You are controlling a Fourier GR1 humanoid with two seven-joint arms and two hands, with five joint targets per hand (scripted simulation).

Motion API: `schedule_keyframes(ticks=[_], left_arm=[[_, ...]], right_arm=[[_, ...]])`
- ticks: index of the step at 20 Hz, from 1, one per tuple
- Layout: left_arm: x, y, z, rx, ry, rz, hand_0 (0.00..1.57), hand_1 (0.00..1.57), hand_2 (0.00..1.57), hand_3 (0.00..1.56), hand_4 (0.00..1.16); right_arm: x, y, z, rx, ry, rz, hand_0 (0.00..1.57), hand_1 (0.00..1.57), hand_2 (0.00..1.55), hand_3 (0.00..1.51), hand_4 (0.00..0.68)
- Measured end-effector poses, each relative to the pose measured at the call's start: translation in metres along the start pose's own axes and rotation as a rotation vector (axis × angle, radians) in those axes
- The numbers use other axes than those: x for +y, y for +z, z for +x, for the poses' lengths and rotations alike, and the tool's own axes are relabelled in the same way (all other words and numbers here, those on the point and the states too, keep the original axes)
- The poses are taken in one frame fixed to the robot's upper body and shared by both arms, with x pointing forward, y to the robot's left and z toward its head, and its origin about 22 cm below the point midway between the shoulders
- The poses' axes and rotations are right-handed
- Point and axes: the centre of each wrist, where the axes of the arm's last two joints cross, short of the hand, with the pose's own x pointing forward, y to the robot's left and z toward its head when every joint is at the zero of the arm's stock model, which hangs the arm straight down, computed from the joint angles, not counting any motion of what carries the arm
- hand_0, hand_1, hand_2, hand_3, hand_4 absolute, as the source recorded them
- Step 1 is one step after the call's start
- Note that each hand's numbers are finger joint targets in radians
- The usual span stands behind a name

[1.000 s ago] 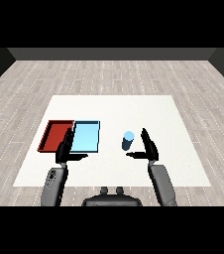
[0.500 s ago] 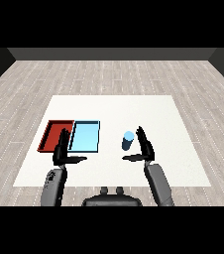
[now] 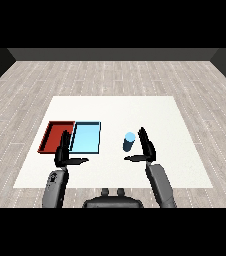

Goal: Pick the blue can and put it in the blue box

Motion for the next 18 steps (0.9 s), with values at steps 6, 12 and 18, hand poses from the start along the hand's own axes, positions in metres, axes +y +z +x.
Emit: schedule_keyframes(ticks=[6,12,18], left_arm=[[0.000,0.004,0.002,-0.005,-0.010,0.003,0.00,0.00,0.00,0.00,0.00],[-0.001,0.000,0.003,-0.008,-0.023,-0.003,0.00,0.00,0.00,0.00,0.00],[0.002,-0.003,0.003,0.000,-0.008,-0.002,0.00,0.00,0.00,0.00,0.00]], right_arm=[[0.004,0.005,-0.008,0.017,0.003,-0.012,0.00,0.00,0.00,0.00,0.000],[-0.004,0.000,-0.023,0.051,-0.009,-0.041,0.00,0.00,0.00,0.00,0.000],[-0.007,-0.014,-0.036,0.107,-0.017,-0.072,0.00,0.00,0.00,0.00,0.000]])
